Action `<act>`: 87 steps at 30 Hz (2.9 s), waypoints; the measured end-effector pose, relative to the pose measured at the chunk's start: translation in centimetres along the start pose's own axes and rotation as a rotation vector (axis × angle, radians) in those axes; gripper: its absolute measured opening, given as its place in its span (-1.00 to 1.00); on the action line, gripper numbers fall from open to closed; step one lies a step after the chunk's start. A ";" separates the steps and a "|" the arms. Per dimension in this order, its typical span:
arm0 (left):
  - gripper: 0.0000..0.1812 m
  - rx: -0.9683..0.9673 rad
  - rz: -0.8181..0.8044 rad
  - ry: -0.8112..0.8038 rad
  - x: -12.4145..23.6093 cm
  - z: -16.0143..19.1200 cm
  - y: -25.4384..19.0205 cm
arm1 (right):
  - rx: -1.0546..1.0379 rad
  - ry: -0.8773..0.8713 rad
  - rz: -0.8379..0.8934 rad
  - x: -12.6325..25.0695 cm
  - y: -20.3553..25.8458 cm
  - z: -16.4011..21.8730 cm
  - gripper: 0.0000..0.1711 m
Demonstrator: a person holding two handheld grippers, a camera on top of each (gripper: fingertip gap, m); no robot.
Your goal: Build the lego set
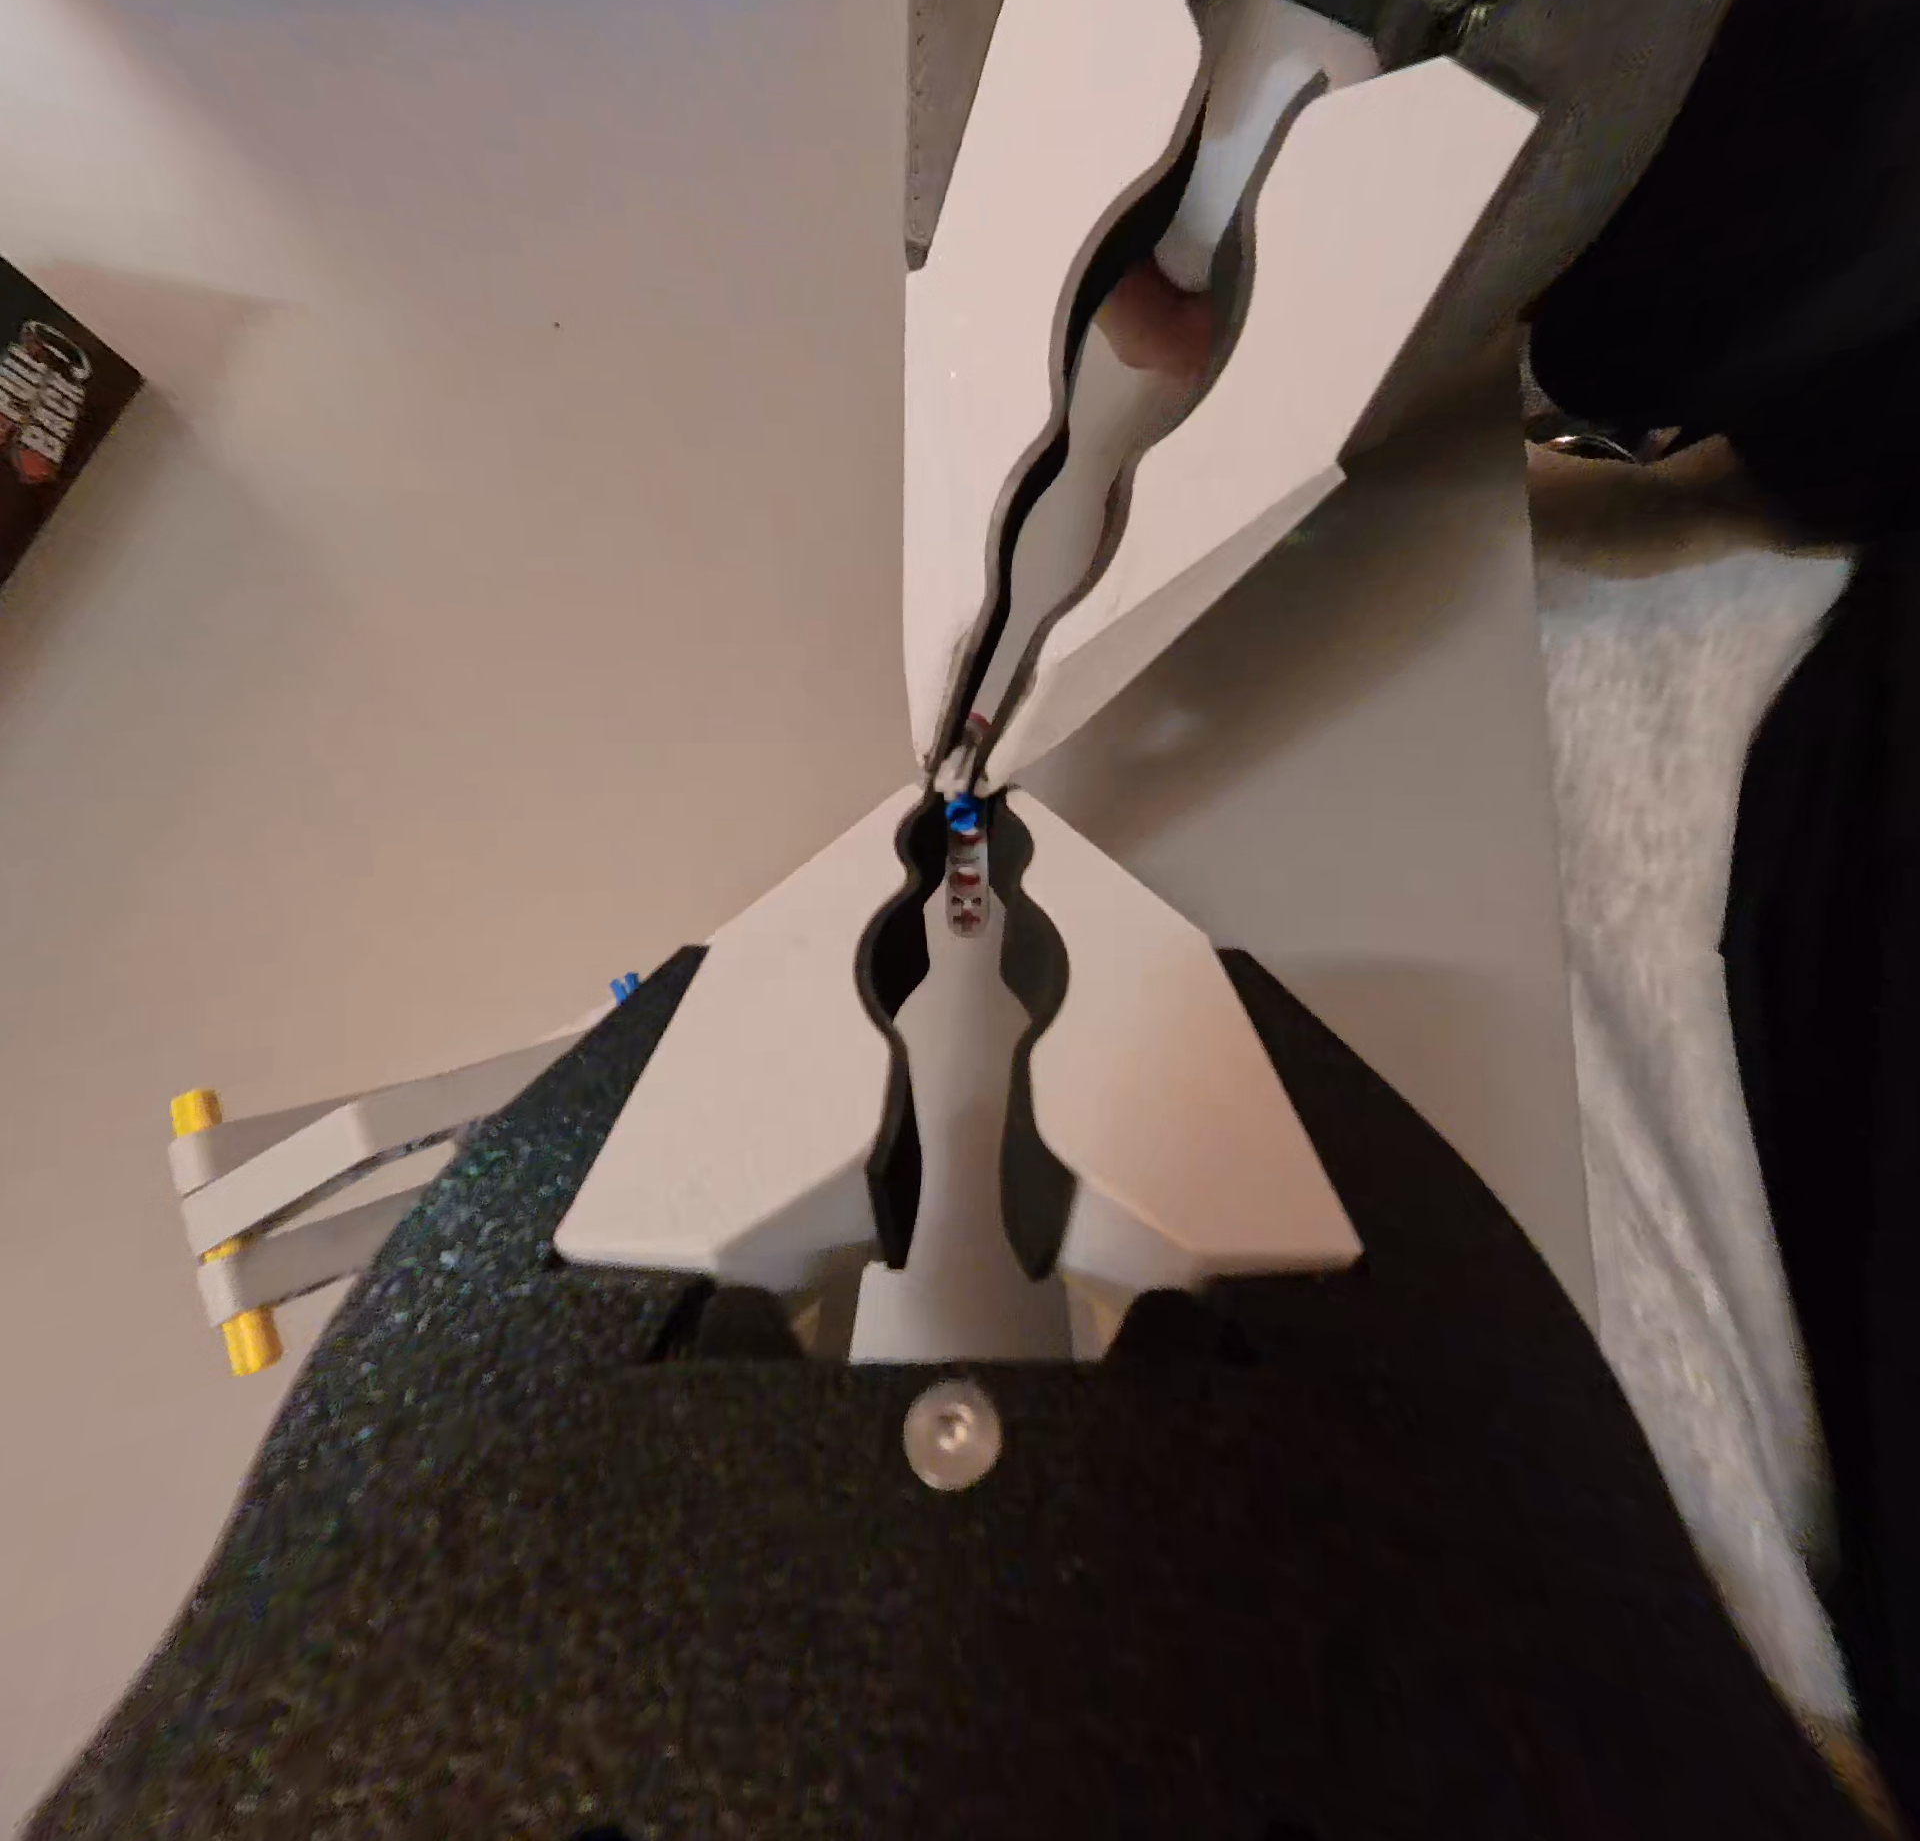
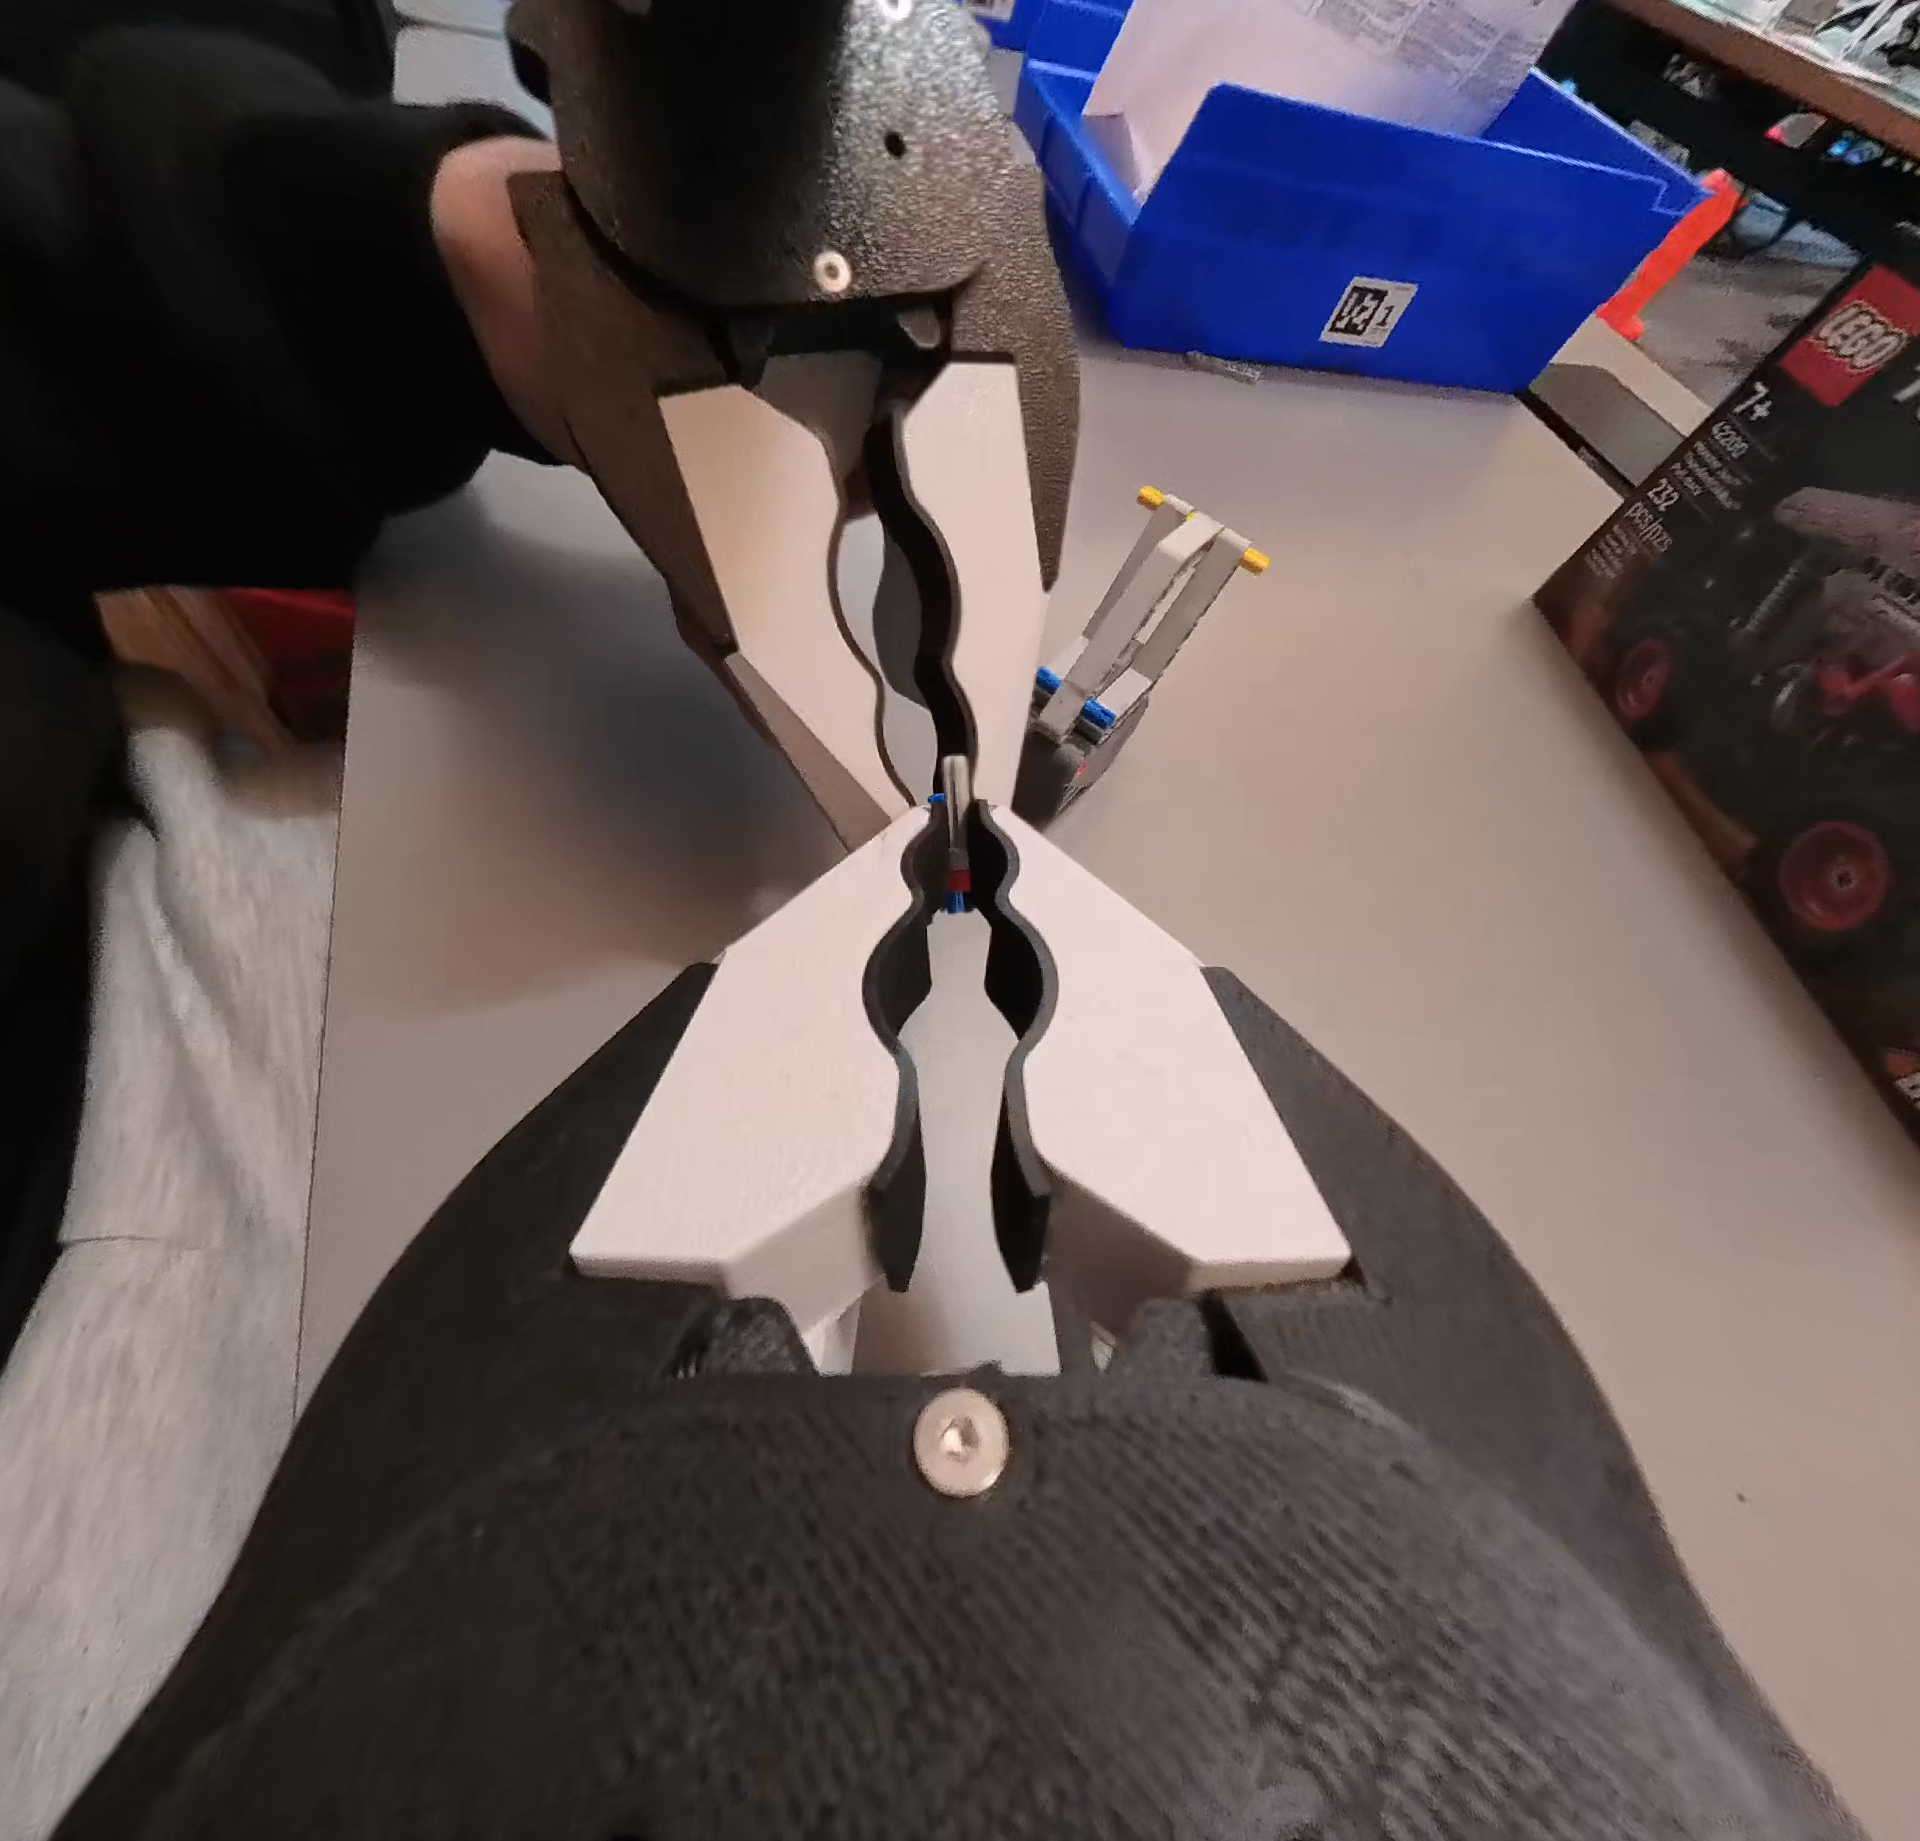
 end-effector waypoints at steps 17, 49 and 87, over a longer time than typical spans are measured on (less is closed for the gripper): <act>-0.93 -0.012 0.028 -0.536 -0.7 -11.8 1.5 | -0.344 -0.372 0.020 10.2 -6.6 1.7 -0.97; -0.79 0.052 0.081 -0.787 -9.2 -26.2 4.2 | -0.772 -0.829 0.021 22.4 -16.4 9.9 -0.97; -0.94 -0.100 0.429 -0.657 -7.4 -22.6 -3.1 | -0.637 -0.491 0.273 20.9 -7.3 9.6 -0.97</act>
Point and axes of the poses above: each gripper's, where its closed fingertips meet, x back along the fingers, z out of its underside, y = z × x across the jaws, the point moved 1 cm from there along x, back along the fingers, and after that the axes turned 12 degrees about y, right-handed, at the moved point
